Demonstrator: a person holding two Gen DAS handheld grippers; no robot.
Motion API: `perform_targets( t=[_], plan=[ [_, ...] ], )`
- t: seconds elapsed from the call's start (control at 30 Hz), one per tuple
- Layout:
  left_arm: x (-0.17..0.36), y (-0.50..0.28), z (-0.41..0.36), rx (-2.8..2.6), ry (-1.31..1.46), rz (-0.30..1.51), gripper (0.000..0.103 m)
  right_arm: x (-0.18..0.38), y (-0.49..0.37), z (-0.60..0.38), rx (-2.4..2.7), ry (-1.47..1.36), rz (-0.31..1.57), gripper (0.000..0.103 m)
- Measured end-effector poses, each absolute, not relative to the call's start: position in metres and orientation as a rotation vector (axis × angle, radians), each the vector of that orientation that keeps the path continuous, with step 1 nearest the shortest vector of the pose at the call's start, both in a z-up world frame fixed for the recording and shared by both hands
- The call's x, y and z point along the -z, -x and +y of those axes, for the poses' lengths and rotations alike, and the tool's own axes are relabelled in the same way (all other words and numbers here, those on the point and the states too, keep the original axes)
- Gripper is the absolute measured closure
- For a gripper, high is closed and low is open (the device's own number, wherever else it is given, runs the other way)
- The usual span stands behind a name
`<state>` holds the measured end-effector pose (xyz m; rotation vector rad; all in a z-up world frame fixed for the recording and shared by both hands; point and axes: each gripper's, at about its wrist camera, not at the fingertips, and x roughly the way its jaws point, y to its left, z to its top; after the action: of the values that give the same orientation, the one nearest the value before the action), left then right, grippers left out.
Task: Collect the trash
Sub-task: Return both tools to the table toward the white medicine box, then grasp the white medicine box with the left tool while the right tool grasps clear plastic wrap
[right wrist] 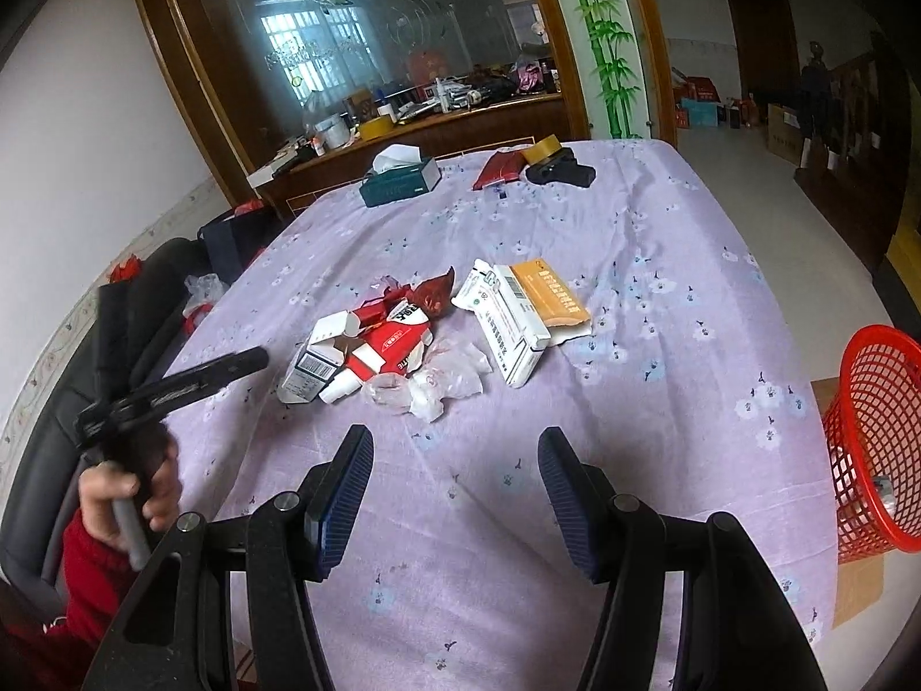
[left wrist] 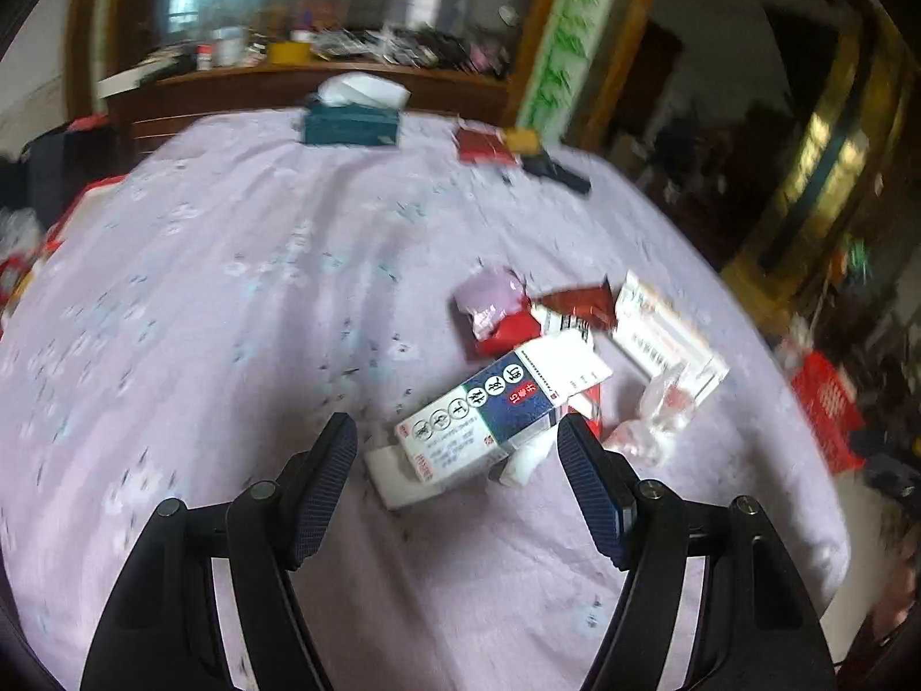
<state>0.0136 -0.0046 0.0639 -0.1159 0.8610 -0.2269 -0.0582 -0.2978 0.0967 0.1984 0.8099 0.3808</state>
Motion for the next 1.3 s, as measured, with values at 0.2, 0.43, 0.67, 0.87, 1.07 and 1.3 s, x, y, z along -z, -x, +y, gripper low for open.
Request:
perform_targets(
  t=[0.2,0.43,0.67,0.87,1.07,1.3],
  plan=[
    [-0.046,-0.049,-0.009,0.294,0.164,0.923,0.032,-0.092,0.057,-0.300,-0.384,-0.199,0.824,0.038],
    [-0.044,-0.049,-0.024,0.335,0.115,0.894,0.030,-0.080,0.042,-0.307,-0.404,-0.224,0.868,0.038],
    [-0.041,-0.056,-0.029,0.309,0.067,0.892,0.025,-0.073,-0.008,-0.292,-0.513,-0.186,0.954,0.038],
    [-0.033,-0.069,-0.015,0.275,0.147,0.947,0.021,-0.056,-0.063,-0.263,-0.639,-0.122,1.034,0.038],
    [-0.015,-0.087,0.003,0.249,0.249,1.045,0.021,-0.050,-0.096,-0.250,-0.680,-0.124,1.097,0.038],
    [-0.015,-0.084,-0.007,0.237,0.242,1.017,0.036,-0.049,-0.086,-0.261,-0.669,-0.218,1.093,0.038]
  ],
)
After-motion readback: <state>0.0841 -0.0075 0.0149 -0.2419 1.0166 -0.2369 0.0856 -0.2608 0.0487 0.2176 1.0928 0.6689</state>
